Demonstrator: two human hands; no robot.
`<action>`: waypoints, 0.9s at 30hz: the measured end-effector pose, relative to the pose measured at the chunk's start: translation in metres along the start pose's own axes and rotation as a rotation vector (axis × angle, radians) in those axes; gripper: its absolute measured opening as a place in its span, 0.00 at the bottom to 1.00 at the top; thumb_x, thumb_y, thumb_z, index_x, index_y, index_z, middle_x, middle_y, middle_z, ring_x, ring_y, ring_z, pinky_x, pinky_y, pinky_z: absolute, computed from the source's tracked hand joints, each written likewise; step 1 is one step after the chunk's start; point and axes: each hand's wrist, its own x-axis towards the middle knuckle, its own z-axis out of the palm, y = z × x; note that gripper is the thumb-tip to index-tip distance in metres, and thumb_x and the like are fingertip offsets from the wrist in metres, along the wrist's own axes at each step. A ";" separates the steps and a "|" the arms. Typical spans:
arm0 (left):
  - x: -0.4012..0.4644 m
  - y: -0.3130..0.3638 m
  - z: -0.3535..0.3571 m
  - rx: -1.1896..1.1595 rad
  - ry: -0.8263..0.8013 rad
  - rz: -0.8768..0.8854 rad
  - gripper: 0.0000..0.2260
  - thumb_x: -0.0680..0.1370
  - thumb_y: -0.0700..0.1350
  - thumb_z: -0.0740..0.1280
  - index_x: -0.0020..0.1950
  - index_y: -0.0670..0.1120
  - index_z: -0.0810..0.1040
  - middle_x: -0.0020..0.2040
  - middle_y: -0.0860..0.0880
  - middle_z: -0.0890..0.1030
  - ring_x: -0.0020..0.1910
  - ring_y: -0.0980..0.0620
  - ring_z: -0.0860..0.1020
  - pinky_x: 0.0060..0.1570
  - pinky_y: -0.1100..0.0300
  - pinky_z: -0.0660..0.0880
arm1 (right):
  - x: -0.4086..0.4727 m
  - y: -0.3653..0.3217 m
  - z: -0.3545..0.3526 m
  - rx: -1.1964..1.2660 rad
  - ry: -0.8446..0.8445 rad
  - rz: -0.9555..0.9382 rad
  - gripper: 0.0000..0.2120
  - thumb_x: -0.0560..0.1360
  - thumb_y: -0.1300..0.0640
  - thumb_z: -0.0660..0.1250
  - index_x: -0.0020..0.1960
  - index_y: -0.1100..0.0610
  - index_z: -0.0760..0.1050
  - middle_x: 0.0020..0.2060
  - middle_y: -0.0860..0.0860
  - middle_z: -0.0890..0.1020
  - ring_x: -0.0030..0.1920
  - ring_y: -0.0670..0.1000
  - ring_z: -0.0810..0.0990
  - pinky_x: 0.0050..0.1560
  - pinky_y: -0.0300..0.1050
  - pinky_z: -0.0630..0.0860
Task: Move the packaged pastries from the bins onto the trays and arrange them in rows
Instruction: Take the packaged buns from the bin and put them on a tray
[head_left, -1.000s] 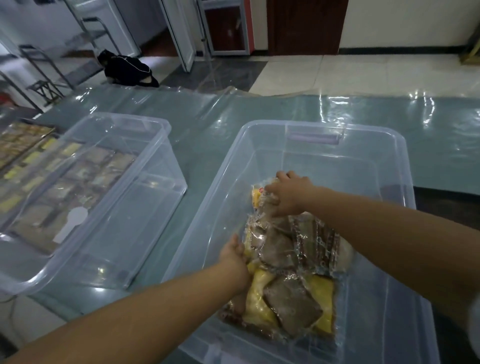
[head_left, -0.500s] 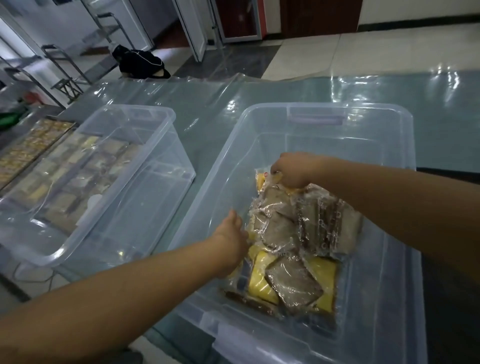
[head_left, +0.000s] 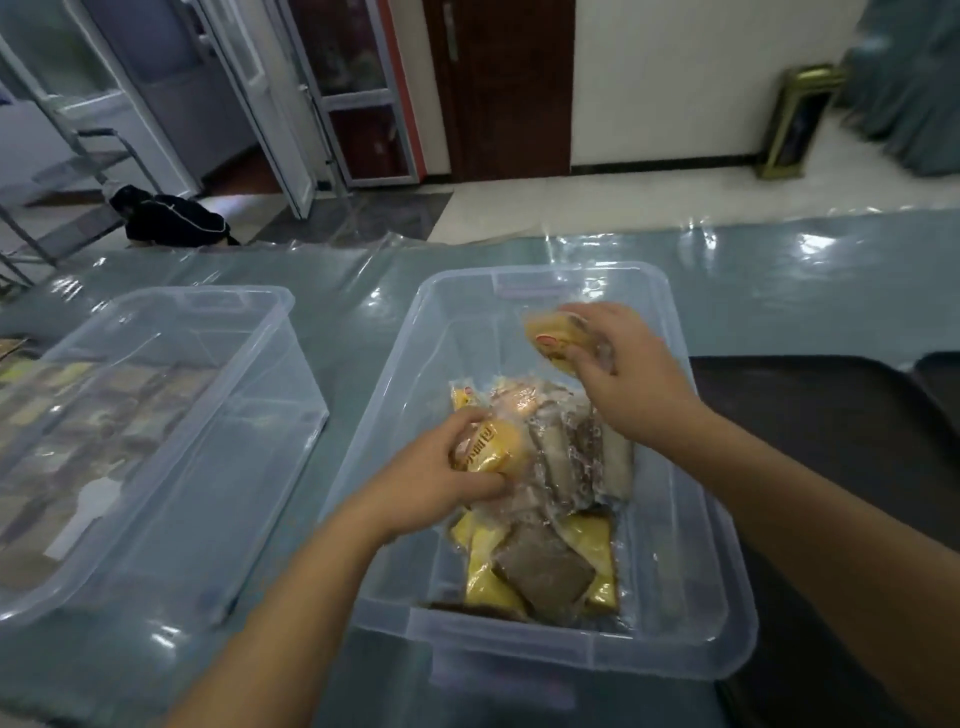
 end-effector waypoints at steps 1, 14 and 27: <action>-0.009 0.000 0.004 -0.177 0.033 0.013 0.28 0.72 0.47 0.76 0.69 0.60 0.71 0.53 0.53 0.83 0.49 0.52 0.84 0.48 0.54 0.80 | -0.014 -0.008 -0.008 0.059 0.072 -0.016 0.18 0.80 0.56 0.64 0.69 0.49 0.72 0.62 0.46 0.74 0.58 0.45 0.74 0.58 0.41 0.70; -0.079 0.047 0.053 -0.649 -0.016 0.283 0.33 0.60 0.53 0.80 0.65 0.58 0.76 0.51 0.52 0.85 0.49 0.51 0.84 0.44 0.55 0.81 | -0.216 -0.071 -0.041 -0.083 0.591 0.097 0.19 0.76 0.61 0.66 0.67 0.54 0.75 0.64 0.51 0.77 0.67 0.50 0.73 0.67 0.49 0.71; -0.095 0.103 0.205 -0.602 -0.469 0.261 0.32 0.62 0.47 0.80 0.64 0.62 0.75 0.50 0.50 0.85 0.46 0.51 0.85 0.41 0.57 0.80 | -0.369 -0.033 -0.098 -0.028 0.893 0.503 0.21 0.76 0.52 0.64 0.68 0.38 0.71 0.63 0.34 0.74 0.65 0.41 0.74 0.63 0.46 0.76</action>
